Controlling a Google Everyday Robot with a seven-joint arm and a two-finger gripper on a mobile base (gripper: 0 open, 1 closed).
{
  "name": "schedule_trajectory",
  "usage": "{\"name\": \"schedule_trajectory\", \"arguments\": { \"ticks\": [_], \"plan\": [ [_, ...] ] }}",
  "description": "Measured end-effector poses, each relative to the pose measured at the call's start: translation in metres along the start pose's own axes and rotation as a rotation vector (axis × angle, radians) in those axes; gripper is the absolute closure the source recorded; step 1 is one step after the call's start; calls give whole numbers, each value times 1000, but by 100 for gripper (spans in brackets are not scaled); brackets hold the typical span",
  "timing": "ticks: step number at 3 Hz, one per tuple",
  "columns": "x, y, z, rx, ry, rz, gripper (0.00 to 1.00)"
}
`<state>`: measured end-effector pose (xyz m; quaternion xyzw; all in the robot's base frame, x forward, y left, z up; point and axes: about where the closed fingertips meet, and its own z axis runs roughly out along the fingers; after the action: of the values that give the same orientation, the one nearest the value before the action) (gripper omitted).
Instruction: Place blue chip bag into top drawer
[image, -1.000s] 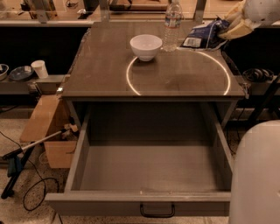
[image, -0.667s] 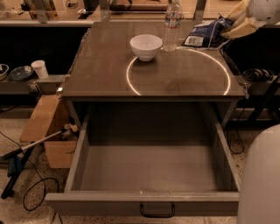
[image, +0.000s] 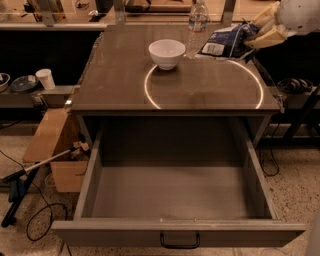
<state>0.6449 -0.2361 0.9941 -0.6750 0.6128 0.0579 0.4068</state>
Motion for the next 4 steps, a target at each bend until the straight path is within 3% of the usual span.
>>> {"name": "schedule_trajectory", "arguments": {
  "ticks": [1, 3, 4],
  "plan": [
    [3, 15, 25, -46, -14, 24, 100],
    [-6, 25, 16, -34, 14, 40, 100],
    [-15, 44, 1, -31, 40, 56, 100]
  ]
}}
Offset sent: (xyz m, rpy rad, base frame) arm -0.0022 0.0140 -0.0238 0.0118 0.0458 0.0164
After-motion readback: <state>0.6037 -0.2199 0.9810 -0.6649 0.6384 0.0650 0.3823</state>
